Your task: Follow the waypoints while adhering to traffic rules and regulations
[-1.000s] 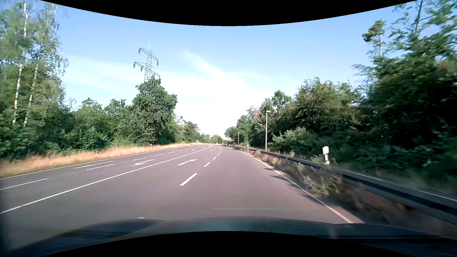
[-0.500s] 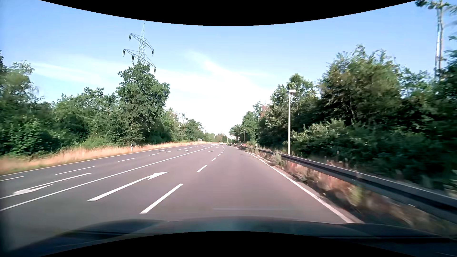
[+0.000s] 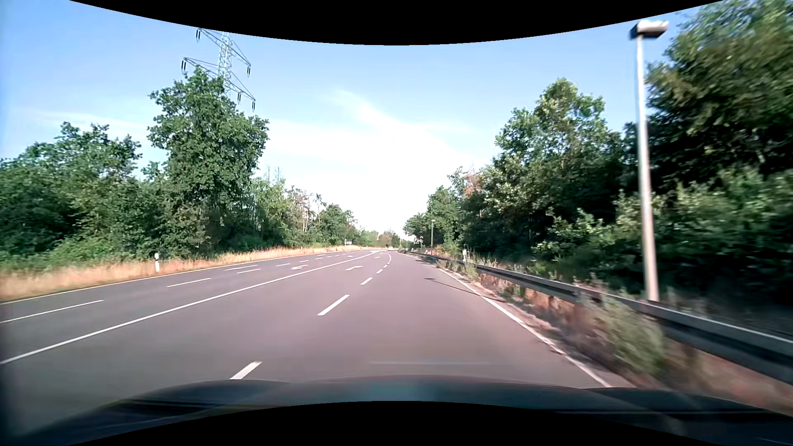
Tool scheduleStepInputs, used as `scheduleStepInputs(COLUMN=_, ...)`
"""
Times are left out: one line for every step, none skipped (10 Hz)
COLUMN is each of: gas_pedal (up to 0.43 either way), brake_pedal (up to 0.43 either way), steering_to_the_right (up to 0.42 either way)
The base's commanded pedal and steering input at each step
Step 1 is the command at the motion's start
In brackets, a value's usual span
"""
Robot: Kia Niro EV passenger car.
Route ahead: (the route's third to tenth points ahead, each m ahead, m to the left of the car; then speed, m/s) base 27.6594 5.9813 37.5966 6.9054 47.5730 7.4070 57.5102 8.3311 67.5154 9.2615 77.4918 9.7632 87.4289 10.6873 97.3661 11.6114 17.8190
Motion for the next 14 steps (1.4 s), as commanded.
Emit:
scheduleStepInputs(gas_pedal=0.087, brake_pedal=0.0, steering_to_the_right=-0.014)
scheduleStepInputs(gas_pedal=0.087, brake_pedal=0.0, steering_to_the_right=-0.014)
scheduleStepInputs(gas_pedal=0.087, brake_pedal=0.0, steering_to_the_right=-0.013)
scheduleStepInputs(gas_pedal=0.087, brake_pedal=0.0, steering_to_the_right=-0.014)
scheduleStepInputs(gas_pedal=0.087, brake_pedal=0.0, steering_to_the_right=-0.014)
scheduleStepInputs(gas_pedal=0.087, brake_pedal=0.0, steering_to_the_right=-0.014)
scheduleStepInputs(gas_pedal=0.087, brake_pedal=0.0, steering_to_the_right=-0.014)
scheduleStepInputs(gas_pedal=0.087, brake_pedal=0.0, steering_to_the_right=-0.014)
scheduleStepInputs(gas_pedal=0.087, brake_pedal=0.0, steering_to_the_right=-0.014)
scheduleStepInputs(gas_pedal=0.087, brake_pedal=0.0, steering_to_the_right=-0.014)
scheduleStepInputs(gas_pedal=0.087, brake_pedal=0.0, steering_to_the_right=-0.014)
scheduleStepInputs(gas_pedal=0.087, brake_pedal=0.0, steering_to_the_right=-0.014)
scheduleStepInputs(gas_pedal=0.087, brake_pedal=0.0, steering_to_the_right=-0.014)
scheduleStepInputs(gas_pedal=0.087, brake_pedal=0.0, steering_to_the_right=-0.014)
